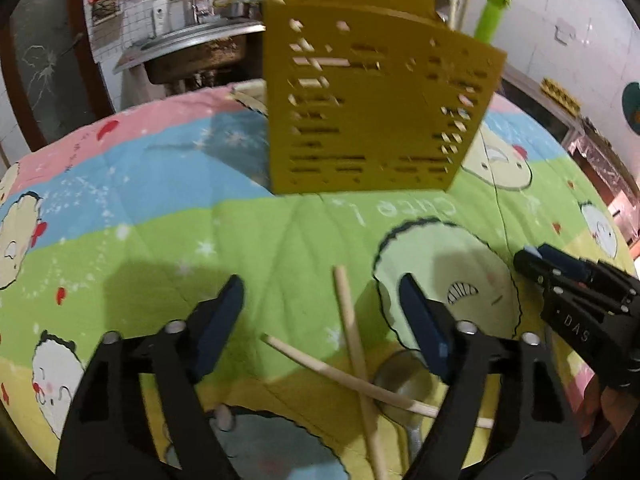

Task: Organize utensils
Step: 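Lower both grippers to the quilt, grasp the blue spoon with the right gripper and a chopstick with the left, then carry the chopstick and blue spoon above the yellow holder with both grippers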

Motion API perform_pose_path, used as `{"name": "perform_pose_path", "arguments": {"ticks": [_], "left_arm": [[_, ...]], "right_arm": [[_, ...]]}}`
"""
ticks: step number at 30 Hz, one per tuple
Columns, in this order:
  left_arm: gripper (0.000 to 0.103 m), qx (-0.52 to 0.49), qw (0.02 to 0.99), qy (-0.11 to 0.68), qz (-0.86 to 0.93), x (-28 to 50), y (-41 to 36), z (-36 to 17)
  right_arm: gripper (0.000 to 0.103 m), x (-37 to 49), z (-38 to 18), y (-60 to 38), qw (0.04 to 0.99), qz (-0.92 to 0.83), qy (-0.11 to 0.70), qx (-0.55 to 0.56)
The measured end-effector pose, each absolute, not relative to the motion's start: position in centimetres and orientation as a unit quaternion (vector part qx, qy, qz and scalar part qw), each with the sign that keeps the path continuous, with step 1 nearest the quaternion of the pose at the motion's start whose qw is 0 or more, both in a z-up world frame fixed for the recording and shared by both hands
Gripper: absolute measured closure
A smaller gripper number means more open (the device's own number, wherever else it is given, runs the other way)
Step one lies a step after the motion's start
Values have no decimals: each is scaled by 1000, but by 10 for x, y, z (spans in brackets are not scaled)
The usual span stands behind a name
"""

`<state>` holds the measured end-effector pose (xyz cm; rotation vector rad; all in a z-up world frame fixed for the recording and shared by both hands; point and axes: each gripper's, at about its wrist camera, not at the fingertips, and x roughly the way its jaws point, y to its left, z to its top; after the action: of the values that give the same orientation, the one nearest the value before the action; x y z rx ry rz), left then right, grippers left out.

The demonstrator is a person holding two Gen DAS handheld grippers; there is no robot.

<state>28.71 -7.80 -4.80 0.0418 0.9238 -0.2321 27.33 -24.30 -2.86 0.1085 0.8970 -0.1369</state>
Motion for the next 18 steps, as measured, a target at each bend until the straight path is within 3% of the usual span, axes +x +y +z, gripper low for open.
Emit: {"name": "perform_pose_path", "arguments": {"ticks": [7,12,18], "left_arm": [[66,21,879,464,-109,293,-86,-54],[95,22,876,469,-111,300,-94,-54],[97,14,884,454,-111,297,-93,-49]], "right_arm": [[70,275,-31,-240,900,-65,429,43],[70,274,-29,-238,903,-64,424,40],[71,269,-20,-241,910,-69,407,45]]}}
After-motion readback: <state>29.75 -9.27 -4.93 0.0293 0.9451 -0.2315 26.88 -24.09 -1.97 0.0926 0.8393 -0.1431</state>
